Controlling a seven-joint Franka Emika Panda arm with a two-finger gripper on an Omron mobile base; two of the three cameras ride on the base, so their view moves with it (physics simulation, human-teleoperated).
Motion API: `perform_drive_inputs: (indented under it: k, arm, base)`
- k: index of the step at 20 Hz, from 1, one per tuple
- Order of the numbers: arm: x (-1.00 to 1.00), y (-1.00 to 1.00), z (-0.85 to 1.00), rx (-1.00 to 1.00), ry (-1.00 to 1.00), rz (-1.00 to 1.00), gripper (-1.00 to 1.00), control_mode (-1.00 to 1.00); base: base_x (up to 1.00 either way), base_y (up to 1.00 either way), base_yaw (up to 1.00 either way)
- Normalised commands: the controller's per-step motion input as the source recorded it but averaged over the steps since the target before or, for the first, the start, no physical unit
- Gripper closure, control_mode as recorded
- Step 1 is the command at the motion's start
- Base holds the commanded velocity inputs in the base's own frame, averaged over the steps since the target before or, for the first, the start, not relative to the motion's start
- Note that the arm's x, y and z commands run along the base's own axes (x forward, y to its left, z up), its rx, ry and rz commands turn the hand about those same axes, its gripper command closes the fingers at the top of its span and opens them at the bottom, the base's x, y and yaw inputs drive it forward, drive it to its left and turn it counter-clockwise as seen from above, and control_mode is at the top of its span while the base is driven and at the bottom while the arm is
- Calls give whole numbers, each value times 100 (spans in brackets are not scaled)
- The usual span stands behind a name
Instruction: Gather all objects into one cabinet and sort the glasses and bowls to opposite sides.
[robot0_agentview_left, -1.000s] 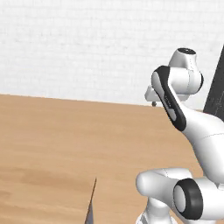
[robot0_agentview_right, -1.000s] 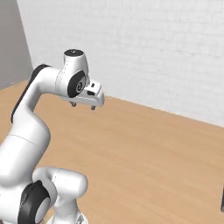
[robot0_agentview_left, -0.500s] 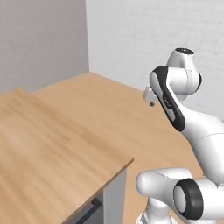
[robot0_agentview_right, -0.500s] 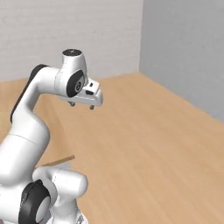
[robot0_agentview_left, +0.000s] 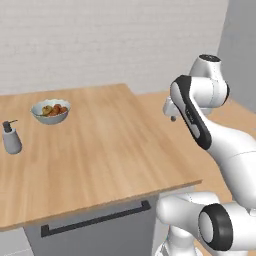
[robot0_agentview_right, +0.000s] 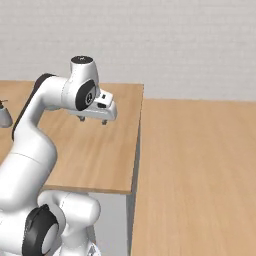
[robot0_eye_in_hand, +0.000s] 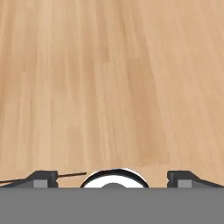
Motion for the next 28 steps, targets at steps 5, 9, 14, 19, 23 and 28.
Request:
perform_drive_inputs:
  k: [5,9,14,19,23,28]
  arm:
    - [0,0,0,0,0,0,-100,100]
    - [0,0,0,0,0,0,-100,100]
    - [0,0,0,0,0,0,-100,100]
    - [0,0,0,0,0,0,-100,100]
    - [0,0,0,0,0,0,-100,100]
    - [0,0,0,0,0,0,-100,100]
  base:
    - [0,-1,61]
    - [-14,19,47]
    - [-38,80,38]
    - [-19,100,25]
    - [-9,89,78]
    - [-28,38,99]
